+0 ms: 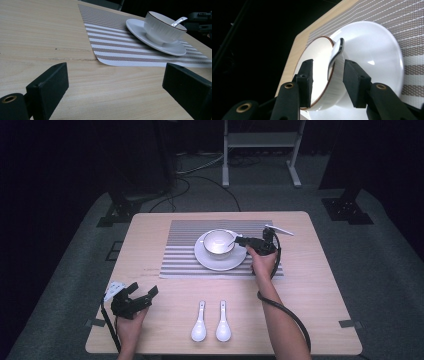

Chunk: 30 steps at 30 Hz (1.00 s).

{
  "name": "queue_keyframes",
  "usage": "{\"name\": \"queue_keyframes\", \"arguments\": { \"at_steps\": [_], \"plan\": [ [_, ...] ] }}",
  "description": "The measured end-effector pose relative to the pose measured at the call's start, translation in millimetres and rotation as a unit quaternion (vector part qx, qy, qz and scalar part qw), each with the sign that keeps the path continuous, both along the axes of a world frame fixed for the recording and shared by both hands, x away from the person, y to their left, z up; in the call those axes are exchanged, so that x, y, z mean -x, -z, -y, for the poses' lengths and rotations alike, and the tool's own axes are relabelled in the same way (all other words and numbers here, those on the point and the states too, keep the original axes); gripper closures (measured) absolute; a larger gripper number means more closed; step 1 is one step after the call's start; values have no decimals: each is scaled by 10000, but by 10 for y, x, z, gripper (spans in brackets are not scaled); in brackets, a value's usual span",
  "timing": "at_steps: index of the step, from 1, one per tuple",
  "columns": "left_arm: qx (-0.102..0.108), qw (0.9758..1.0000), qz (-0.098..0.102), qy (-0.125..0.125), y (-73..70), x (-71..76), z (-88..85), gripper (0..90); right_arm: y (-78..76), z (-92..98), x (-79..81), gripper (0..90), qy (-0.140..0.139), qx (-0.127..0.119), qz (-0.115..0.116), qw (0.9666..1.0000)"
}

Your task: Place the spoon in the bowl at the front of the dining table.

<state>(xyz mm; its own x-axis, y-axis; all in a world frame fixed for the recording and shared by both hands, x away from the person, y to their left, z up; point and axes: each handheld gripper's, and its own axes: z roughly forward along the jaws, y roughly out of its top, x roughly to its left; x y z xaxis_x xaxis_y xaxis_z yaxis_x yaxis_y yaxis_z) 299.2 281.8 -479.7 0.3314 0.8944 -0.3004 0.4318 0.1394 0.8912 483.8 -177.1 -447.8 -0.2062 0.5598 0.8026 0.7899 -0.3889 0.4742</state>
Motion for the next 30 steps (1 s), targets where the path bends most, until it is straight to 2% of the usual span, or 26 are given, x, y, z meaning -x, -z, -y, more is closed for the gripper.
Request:
{"name": "queue_keyframes", "arguments": {
  "at_steps": [7, 11, 17, 30],
  "plan": [
    [-20, 10000, 18, -11, -2, 5, 5, 54, 19, 33, 51, 511, -213, -131, 4, 9997],
    [-12, 10000, -5, -11, -1, -1, 6, 54, 46, 49, 104, 469, -357, 19, 49, 9993],
    [-25, 10000, 9, -8, -2, 2, 8, 53, 89, 105, 166, 420, -509, -47, 31, 9987],
    [-76, 10000, -4, 11, -5, 0, 15, 53, 33, 107, 373, 394, -949, 172, 236, 9951]
  ]
}}
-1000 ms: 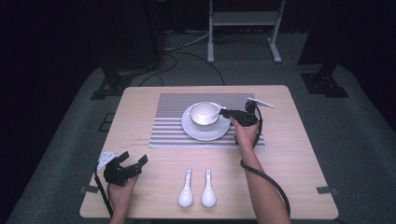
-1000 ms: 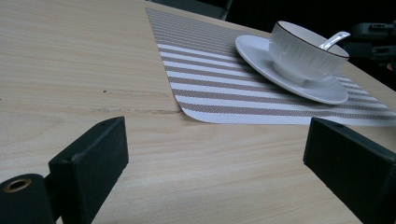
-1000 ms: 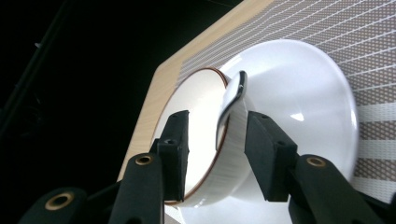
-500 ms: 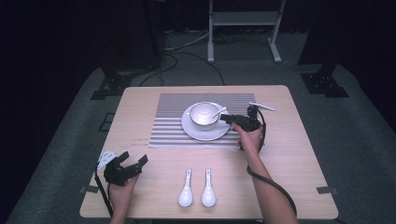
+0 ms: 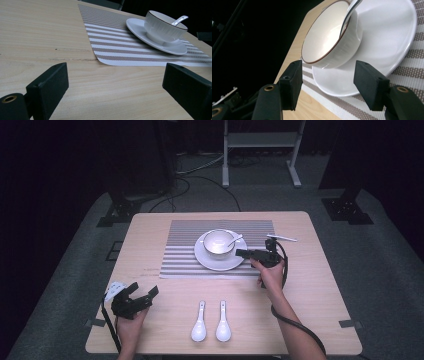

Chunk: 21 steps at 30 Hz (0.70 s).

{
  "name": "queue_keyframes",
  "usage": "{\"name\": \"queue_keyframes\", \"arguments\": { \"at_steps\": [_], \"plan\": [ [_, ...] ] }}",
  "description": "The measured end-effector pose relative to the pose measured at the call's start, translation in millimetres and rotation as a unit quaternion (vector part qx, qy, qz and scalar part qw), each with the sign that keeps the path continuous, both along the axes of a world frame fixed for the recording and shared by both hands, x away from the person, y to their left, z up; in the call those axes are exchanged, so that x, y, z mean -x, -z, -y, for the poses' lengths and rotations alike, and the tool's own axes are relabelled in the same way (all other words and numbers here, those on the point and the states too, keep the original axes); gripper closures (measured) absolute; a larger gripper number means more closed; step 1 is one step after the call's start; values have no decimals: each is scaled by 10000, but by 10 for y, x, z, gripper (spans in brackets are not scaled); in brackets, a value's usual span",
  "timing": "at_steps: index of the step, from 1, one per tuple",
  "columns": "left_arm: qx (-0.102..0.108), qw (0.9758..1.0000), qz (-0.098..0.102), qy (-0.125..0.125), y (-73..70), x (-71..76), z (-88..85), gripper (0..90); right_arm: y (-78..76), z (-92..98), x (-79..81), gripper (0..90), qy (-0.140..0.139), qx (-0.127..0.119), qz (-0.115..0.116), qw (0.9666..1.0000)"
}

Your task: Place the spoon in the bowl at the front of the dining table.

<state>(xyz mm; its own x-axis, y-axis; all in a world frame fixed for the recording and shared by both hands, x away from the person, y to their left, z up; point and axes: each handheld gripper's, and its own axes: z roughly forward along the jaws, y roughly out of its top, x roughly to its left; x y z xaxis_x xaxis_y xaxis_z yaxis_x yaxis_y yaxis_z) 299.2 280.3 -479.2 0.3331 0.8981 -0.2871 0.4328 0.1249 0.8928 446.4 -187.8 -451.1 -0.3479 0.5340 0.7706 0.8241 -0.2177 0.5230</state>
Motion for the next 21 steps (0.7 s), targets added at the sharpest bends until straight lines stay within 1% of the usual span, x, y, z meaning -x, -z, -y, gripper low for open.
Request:
{"name": "queue_keyframes", "arguments": {
  "at_steps": [4, 6, 11, 21],
  "plan": [
    [9, 10000, 21, 0, 0, 3, -1, 54, 1, 4, 41, 388, -51, 27, 30, 10000],
    [16, 10000, 30, -2, 0, 6, 0, 54, -3, 10, 64, 383, -79, 102, 58, 9999],
    [9, 10000, 27, 3, 0, 5, -1, 53, -1, 39, 110, 378, -109, 195, 69, 9997],
    [-3, 10000, 27, -2, 0, 5, 4, 54, -2, 109, 207, 373, -192, 238, 90, 9995]
  ]
}}
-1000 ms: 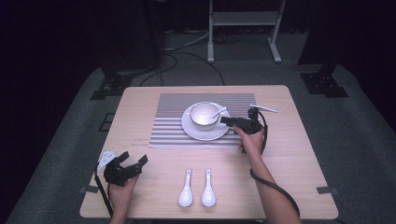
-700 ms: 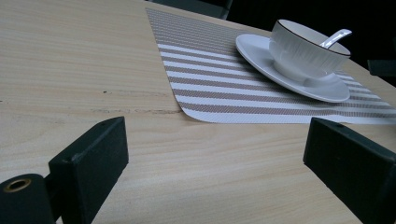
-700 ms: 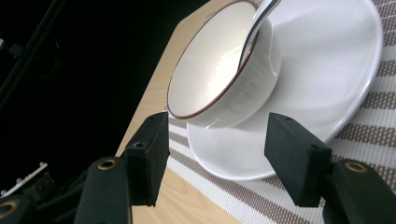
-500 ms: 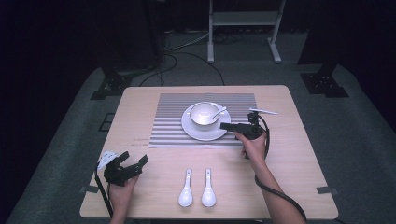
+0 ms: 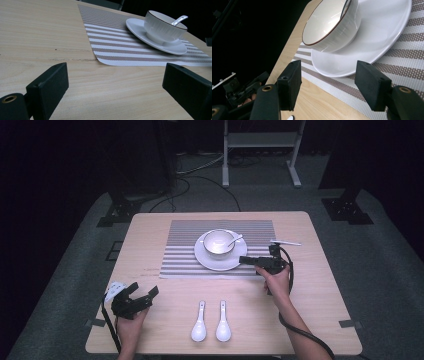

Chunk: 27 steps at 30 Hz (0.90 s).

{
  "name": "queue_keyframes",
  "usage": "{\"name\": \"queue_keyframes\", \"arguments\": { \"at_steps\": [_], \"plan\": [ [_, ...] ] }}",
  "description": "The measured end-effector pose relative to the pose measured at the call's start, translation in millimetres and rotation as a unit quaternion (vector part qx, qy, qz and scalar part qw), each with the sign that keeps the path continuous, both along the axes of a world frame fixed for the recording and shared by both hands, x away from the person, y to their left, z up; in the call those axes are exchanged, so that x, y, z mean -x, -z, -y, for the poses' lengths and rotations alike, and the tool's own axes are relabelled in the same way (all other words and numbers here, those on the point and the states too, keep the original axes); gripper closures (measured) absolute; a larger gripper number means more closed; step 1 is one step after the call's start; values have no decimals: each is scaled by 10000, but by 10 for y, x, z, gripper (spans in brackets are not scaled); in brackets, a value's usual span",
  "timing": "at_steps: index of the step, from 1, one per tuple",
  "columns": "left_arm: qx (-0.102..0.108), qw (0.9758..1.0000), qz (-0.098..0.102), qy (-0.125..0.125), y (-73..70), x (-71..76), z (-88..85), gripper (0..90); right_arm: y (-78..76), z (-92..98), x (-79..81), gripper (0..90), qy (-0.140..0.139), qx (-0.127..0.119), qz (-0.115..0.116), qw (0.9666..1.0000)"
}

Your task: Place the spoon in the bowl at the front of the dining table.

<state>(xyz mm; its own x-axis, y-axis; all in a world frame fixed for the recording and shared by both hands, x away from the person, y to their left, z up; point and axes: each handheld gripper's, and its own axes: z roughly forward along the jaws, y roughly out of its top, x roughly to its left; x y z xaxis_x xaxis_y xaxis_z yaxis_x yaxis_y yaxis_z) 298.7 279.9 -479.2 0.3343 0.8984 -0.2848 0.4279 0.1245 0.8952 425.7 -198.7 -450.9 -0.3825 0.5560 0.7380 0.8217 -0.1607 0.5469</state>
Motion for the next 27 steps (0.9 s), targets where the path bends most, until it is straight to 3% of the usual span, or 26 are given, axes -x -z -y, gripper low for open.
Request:
{"name": "queue_keyframes", "arguments": {
  "at_steps": [27],
  "plan": [
    [10, 10000, -4, -11, 1, -1, -4, 54, 52, 121, 282, 358, -262, 71, 68, 9996]
  ]
}}
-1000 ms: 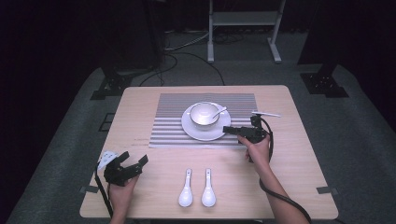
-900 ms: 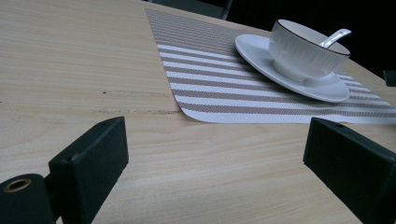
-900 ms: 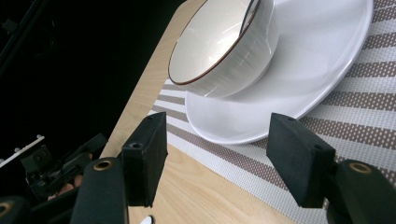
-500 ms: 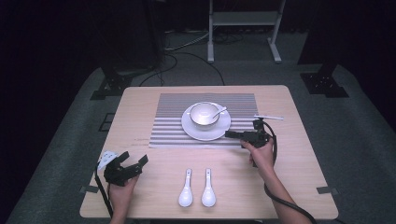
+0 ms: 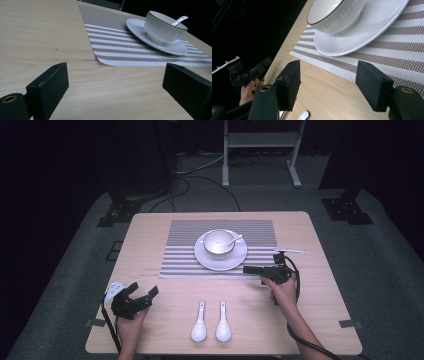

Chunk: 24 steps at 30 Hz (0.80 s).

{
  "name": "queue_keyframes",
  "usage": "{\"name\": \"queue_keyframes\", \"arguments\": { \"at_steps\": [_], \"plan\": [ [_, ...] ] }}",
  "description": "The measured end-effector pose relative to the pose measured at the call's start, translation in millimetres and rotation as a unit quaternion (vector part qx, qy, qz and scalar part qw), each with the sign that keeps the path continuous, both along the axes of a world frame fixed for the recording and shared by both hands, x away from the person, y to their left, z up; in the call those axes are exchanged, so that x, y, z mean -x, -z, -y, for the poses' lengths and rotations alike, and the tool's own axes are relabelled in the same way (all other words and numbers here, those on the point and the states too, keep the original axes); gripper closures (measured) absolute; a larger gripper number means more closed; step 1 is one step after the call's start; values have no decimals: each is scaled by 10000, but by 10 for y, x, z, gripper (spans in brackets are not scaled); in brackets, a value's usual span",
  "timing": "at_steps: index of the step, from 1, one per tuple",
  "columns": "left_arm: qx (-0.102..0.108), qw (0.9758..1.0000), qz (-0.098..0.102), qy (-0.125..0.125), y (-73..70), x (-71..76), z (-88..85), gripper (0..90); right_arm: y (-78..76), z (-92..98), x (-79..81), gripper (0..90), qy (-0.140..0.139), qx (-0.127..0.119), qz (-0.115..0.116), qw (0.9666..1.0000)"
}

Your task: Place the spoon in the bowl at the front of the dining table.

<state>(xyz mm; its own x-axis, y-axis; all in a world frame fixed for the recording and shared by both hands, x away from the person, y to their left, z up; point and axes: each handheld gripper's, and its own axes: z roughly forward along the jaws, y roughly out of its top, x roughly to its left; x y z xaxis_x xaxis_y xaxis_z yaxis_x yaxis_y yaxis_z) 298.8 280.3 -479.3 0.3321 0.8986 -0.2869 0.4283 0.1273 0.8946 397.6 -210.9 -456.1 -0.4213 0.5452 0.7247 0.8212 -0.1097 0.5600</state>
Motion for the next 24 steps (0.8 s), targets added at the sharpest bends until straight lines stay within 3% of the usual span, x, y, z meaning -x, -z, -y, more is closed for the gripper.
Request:
{"name": "queue_keyframes", "arguments": {
  "at_steps": [24],
  "plan": [
    [-13, 10000, 4, -10, 0, 2, 5, 54, 118, 102, 282, 357, -135, 71, 47, 9999]
  ]
}}
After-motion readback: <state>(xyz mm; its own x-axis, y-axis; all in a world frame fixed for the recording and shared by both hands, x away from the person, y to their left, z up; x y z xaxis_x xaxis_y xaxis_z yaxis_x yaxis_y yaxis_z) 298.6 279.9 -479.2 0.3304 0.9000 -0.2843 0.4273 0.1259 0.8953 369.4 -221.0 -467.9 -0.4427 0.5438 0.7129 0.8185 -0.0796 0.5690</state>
